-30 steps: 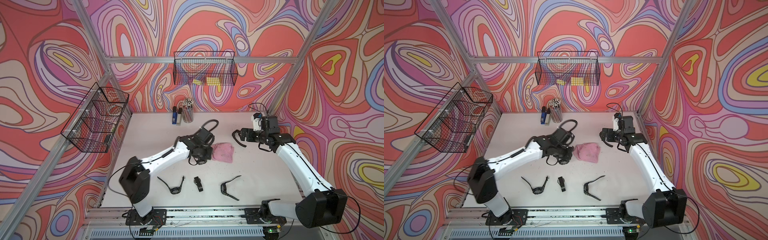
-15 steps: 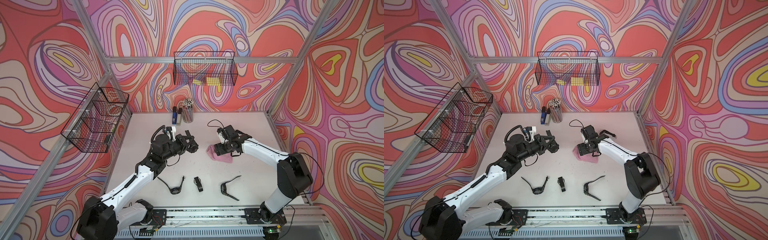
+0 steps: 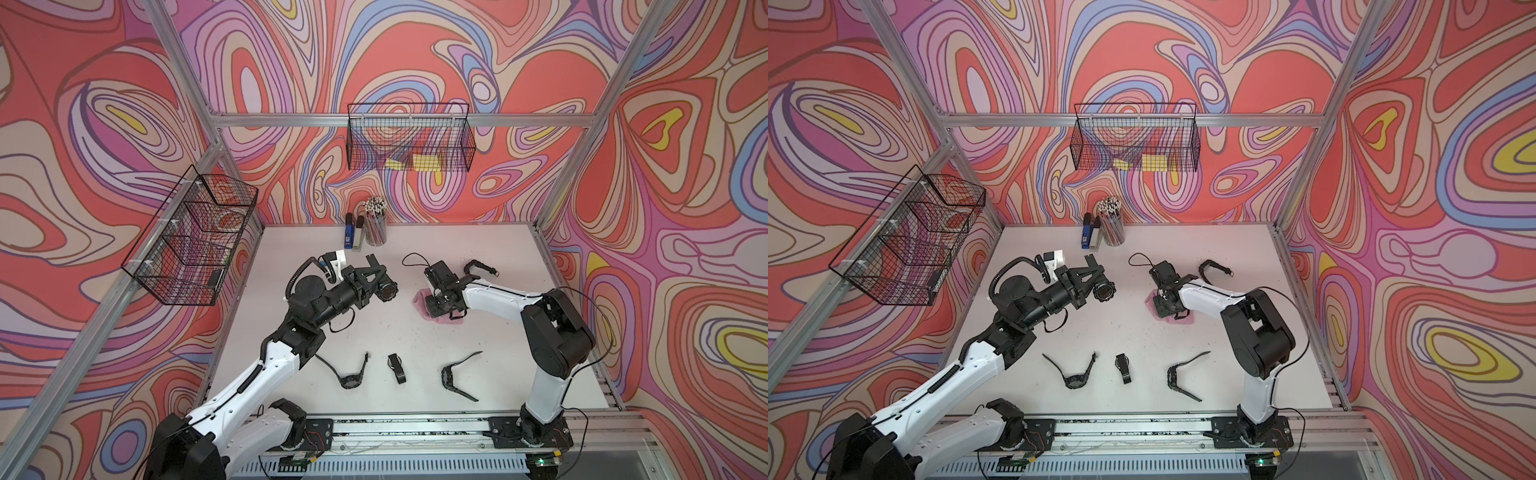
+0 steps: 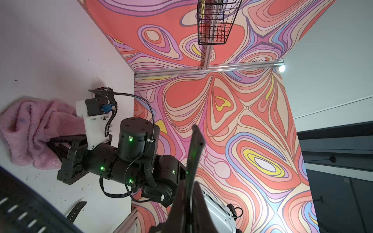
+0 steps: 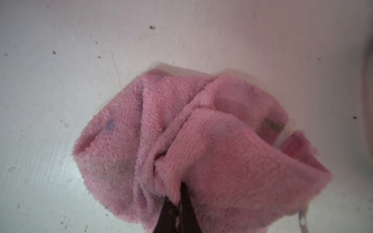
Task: Wipe the watch dial
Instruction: Pick up the cleaning item at the center of the board, then wipe the dirt from the watch dial.
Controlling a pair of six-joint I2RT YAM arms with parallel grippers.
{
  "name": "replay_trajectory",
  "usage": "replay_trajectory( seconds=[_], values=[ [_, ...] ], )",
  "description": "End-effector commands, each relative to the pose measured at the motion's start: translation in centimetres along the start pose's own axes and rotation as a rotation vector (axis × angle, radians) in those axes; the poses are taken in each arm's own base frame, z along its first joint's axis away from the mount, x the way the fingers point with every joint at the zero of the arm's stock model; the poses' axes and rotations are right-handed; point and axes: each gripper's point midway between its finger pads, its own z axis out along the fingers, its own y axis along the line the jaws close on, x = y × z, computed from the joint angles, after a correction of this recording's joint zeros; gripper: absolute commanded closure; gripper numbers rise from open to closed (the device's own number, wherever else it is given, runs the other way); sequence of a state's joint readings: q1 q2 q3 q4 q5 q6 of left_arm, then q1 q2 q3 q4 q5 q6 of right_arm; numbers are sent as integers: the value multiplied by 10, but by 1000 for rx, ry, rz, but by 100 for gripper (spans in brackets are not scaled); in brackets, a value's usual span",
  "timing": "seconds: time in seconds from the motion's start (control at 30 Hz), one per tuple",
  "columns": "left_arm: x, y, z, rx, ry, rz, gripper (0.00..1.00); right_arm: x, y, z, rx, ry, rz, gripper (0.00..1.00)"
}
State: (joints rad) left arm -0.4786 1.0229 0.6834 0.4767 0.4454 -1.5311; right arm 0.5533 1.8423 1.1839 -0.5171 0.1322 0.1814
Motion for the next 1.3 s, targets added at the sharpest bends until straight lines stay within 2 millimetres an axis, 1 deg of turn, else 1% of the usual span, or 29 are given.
replay_trajectory(
  seconds=[0.0,0.1,0.17,0.23,0.27,0.37,0.43,0.47,0.53,0.6,0.8,0.87,1.03,1.13,1.2,1.27],
  values=[
    [2,-14,-4,62,9,0,100,-18,-3,-20,12,-85,25,100],
    [1,-12,-5,65,3,-7,100,-40,3,-68,-75,-221,66,100],
    [1,-12,-4,73,1,-13,100,-58,9,-116,-161,-359,85,100],
    [0,-10,-4,79,0,-20,100,-69,15,-163,-244,-481,85,100],
    [0,-11,-3,89,-1,-24,100,-72,18,-186,-294,-542,81,100],
    [-4,-11,1,122,-10,-51,100,-72,28,-243,-427,-676,91,100],
    [-6,-14,4,152,-12,-66,100,-68,38,-269,-502,-748,92,100],
    [-7,-19,5,174,-12,-68,100,-65,45,-280,-533,-776,80,100],
    [-8,-26,8,203,-12,-67,100,-61,57,-294,-562,-810,54,100],
    [-9,-32,11,215,-14,-56,100,-59,69,-304,-583,-830,25,100],
    [-11,-34,14,211,-33,-37,100,-58,96,-316,-633,-866,-28,100],
    [-11,-34,15,199,-39,-15,100,-58,105,-317,-650,-865,-45,100],
    [-6,-32,21,162,-42,34,100,-58,136,-319,-688,-871,-95,100],
    [-4,-34,24,163,-52,47,100,-61,151,-313,-678,-862,-114,100],
    [-2,-36,27,172,-42,49,100,-64,154,-308,-653,-866,-111,100],
    [3,-36,30,171,-29,47,100,-68,152,-304,-626,-875,-94,100]
  ],
)
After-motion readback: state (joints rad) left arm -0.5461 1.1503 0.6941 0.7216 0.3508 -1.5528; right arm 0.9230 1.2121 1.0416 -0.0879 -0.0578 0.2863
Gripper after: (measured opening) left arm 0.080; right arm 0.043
